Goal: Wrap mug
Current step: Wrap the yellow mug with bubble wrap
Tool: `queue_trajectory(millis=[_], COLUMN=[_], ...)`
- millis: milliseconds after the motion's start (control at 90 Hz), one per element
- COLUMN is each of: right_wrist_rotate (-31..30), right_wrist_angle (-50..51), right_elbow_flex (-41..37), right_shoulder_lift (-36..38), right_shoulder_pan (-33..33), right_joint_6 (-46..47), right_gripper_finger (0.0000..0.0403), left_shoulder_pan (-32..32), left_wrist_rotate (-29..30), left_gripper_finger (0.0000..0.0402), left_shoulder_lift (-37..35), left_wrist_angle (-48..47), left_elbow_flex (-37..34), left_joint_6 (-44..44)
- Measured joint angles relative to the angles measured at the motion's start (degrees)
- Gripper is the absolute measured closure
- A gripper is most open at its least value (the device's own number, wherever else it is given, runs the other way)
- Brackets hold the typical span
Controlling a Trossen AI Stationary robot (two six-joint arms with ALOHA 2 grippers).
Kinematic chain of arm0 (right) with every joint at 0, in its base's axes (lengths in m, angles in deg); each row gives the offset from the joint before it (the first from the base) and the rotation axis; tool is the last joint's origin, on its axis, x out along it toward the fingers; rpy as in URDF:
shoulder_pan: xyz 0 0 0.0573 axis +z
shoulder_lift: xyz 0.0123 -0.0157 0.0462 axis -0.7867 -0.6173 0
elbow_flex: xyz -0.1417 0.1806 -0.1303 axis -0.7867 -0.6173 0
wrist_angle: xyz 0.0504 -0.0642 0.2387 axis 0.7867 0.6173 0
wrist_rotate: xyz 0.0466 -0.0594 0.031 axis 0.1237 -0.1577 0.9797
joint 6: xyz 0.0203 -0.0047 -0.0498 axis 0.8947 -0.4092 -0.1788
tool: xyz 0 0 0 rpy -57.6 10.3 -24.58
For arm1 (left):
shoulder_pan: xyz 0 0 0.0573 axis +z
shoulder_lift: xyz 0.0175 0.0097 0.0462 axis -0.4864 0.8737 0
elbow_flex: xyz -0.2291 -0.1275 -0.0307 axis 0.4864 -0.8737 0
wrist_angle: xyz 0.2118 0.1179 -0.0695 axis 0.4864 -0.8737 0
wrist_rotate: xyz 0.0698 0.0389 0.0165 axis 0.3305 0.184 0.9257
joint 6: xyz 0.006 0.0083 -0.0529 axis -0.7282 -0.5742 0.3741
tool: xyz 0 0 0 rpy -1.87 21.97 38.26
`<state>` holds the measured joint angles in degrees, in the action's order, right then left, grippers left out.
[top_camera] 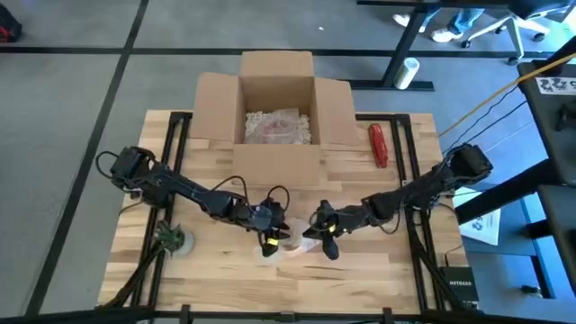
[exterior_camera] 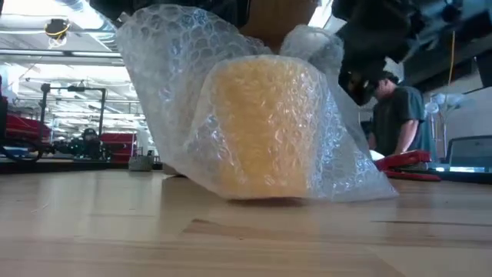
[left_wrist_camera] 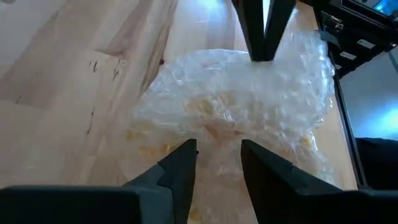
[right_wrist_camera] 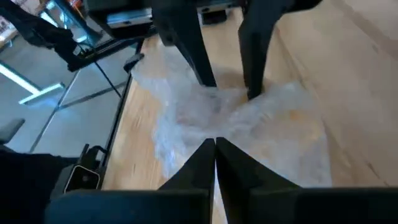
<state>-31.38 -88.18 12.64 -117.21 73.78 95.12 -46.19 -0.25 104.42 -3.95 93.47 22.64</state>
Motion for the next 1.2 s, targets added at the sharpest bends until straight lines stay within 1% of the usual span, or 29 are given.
queue_trajectory(millis=[233,333,544,656,778,844,978,1056,1200], right_wrist_rotate=[6.7,9.1,9.5,9.3,10.0,10.3,10.3,11.3,11.7], right_wrist_angle=[13.9,20.5,40.8,47.6,51.3,51.9,52.1,52.1,51.6], right_elbow_flex=[11.3,17.4,32.5,38.2,41.7,42.5,42.6,42.6,42.6], right_shoulder_lift=[-6.7,-9.4,-13.9,-15.9,-17.3,-17.6,-17.6,-17.6,-17.6], right_shoulder_pan=[-1.1,-1.4,-2.5,-3.3,-3.9,-4.0,-4.0,-4.0,-4.0], right_joint_6=[-1.2,-3.9,-8.9,-10.2,-10.6,-10.7,-9.9,-9.0,-8.2], right_gripper_finger=[0.0403,0.0403,0.0403,0.0403,0.0403,0.0403,0.0403,0.0403,0.0403], left_shoulder_pan=[-0.1,-0.1,0.0,-0.3,-1.4,-2.4,-5.4,-7.4,-11.1], left_wrist_rotate=[0.2,0.6,1.1,1.2,1.7,3.1,9.0,12.0,16.2], left_gripper_finger=[0.0289,0.0289,0.0289,0.0289,0.0289,0.0289,0.0289,0.0289,0.0289], left_shoulder_lift=[0.0,0.1,0.1,-0.6,-3.4,-5.4,-9.2,-10.6,-12.0], left_wrist_angle=[0.7,1.5,1.9,1.0,0.5,-0.3,-6.8,-10.0,-12.8], left_elbow_flex=[0.0,0.0,0.0,0.0,-0.1,-0.1,0.0,0.0,-0.1], left_joint_6=[-1.0,-1.5,-1.9,-2.8,-4.3,-4.6,-3.5,-2.2,1.0])
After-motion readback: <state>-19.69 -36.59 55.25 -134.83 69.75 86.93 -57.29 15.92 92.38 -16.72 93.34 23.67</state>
